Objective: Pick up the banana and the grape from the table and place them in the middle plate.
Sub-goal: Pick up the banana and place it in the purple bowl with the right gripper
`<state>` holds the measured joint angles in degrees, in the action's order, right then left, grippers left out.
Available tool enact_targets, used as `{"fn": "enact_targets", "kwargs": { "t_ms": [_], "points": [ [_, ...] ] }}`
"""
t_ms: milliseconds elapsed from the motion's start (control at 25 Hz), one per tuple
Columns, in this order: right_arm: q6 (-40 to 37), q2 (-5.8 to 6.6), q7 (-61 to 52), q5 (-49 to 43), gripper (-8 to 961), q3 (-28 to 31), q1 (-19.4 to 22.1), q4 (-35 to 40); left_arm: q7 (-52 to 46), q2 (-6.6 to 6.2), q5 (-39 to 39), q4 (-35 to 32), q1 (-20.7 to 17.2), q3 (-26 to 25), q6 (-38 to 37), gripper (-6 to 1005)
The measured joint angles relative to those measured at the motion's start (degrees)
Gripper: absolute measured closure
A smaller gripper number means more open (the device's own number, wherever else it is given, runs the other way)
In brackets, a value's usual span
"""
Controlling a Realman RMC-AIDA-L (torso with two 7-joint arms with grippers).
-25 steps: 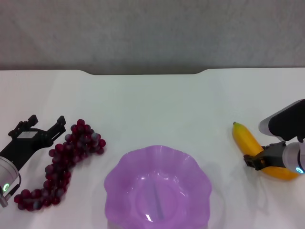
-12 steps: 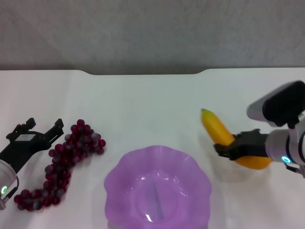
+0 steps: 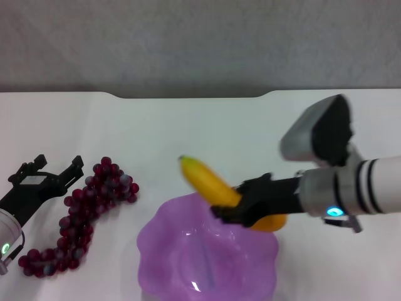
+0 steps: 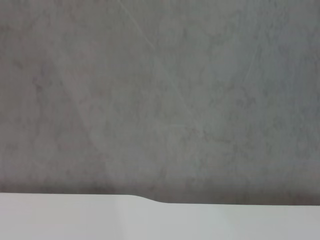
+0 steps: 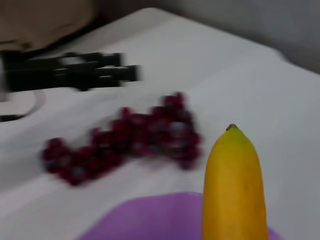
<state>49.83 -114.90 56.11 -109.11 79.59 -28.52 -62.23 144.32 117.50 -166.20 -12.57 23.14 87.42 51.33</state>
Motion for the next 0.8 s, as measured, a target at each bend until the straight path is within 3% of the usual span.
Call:
{"fn": "enact_targets", "kwargs": {
  "t_ms": [280,800],
  "points": [
    [-0.3,-0.14,2.1,3.5,443,-7.4,-2.6,1.1,0.0,0.07,0.0,0.0,0.6,0.2,-0.2,106],
    [-0.9,-0.22,4.4,3.6,439,-9.8,-4.2,7.0,0.0,0.1,0.0,0.0,0.9,0.0,-0.2,106]
  ]
}}
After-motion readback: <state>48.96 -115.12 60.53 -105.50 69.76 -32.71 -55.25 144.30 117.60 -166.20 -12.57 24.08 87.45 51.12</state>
